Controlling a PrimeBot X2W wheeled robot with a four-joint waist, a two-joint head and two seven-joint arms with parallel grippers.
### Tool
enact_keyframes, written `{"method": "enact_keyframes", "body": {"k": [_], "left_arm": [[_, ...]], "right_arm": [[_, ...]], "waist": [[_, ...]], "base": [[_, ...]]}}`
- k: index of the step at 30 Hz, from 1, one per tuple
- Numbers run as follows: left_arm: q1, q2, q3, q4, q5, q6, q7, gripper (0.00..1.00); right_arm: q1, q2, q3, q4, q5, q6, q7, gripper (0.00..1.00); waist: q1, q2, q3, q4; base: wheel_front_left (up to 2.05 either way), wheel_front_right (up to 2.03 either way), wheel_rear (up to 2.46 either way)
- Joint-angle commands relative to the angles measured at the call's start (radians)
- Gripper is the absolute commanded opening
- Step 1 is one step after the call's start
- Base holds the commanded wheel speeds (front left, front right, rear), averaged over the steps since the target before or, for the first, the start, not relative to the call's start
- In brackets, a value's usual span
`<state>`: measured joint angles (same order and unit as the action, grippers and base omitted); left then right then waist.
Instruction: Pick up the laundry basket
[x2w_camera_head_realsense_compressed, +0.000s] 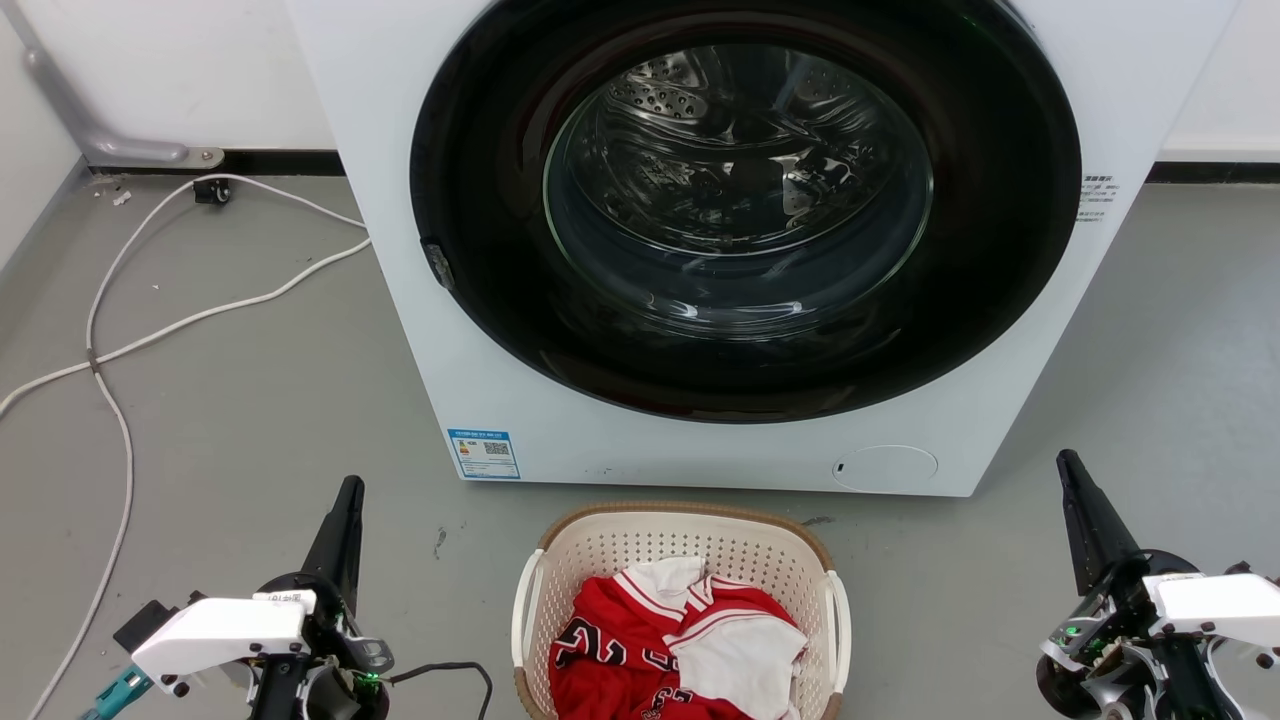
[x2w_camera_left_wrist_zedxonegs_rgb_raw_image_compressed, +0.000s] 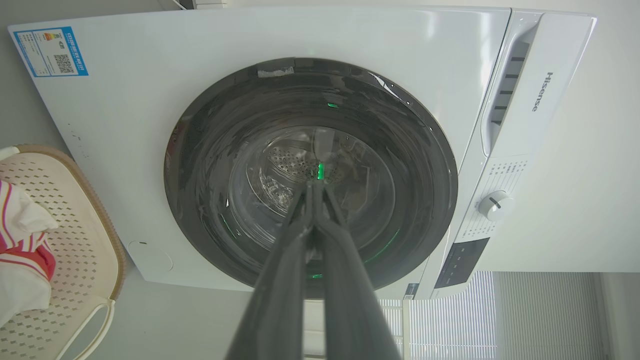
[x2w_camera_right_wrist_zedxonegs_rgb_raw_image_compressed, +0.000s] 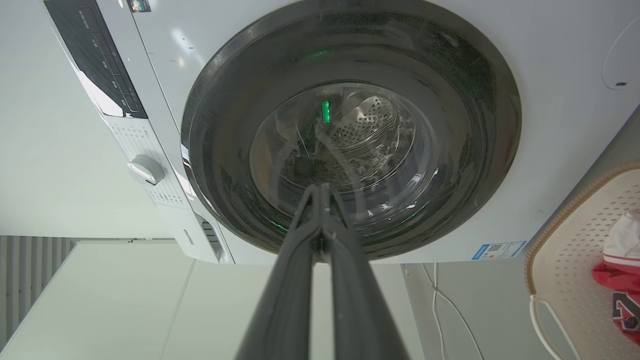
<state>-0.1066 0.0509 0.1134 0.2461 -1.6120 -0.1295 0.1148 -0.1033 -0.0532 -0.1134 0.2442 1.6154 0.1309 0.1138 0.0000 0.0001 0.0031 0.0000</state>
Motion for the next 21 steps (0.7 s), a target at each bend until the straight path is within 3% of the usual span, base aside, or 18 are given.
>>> {"method": "enact_keyframes", "body": {"k": [1,21], "left_arm": [[-0.006,-0.001,0.003,0.000,-0.002,-0.005,0.002,0.00],[-0.006,-0.001,0.003,0.000,-0.002,-0.005,0.002,0.00]], "right_arm": [[-0.011,0.003,-0.001,0.001,-0.004,0.000,0.003,0.00],[-0.011,0.004,-0.002,0.001,-0.005,0.000,0.004,0.00]], "waist": [[0.0000,-0.0001,0.000,0.000],[0.0000,-0.0001,0.000,0.000]], "base": [[0.00,0.00,0.00],[0.00,0.00,0.00]]}}
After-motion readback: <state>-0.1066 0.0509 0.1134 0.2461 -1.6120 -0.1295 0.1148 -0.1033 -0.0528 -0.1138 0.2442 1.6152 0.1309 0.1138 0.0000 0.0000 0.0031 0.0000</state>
